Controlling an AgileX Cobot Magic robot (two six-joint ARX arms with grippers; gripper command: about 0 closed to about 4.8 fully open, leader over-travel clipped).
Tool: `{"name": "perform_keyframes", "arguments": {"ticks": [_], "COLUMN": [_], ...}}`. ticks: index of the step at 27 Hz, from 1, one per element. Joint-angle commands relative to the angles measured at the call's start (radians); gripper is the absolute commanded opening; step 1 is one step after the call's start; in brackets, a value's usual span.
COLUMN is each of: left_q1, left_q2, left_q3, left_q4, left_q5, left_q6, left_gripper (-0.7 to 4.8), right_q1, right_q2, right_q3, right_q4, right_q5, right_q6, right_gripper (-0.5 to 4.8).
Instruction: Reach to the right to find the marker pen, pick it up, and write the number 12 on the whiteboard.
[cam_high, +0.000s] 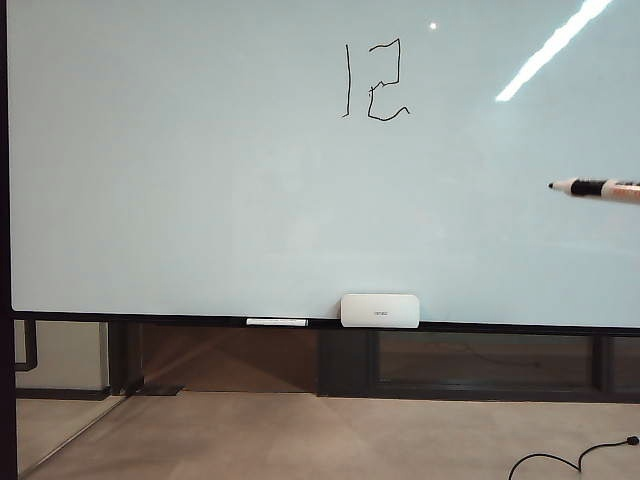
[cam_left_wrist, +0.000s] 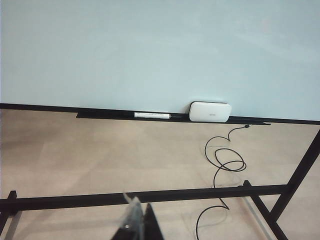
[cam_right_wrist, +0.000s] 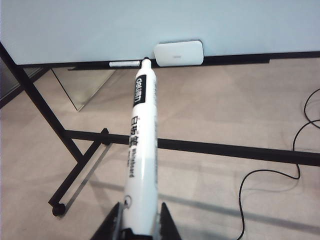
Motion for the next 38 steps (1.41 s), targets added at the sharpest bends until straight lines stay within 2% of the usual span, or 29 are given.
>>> {"name": "perform_keyframes", "arguments": {"ticks": [1, 3, 10, 12, 38], "left_q1": [0.000, 0.000, 0.000, 0.000, 0.000], "left_q2": [0.000, 0.000, -0.002, -0.002, -0.002], "left_q3": [-0.021, -0.050, -0.103, -0.103, -0.103], "left_q4": [0.013, 0.014, 0.105, 0.125, 0.124], "left_q5": [0.004, 0.004, 0.003, 0.003, 0.005], "left_q6": [0.032, 0.068, 0.072, 0.093, 0.093], "left_gripper": [-0.05, -0.05, -0.05, -0.05, -0.05], "right_q1": [0.001, 0.001, 0.001, 0.000, 0.000], "right_q2": [0.000, 0.000, 0.000, 0.000, 0.000], "right_q3": [-0.031, -0.031, -0.031, -0.031, -0.031], "right_q4": [0.061, 0.064, 0.067, 0.074, 0.108], "right_q5": [-0.004, -0.013, 0.004, 0.009, 0.029], "right_q6": [-0.030, -0.062, -0.176, -0.179, -0.180], "right_gripper": [-0.05, -0.04, -0.05, -0.05, 0.00]}}
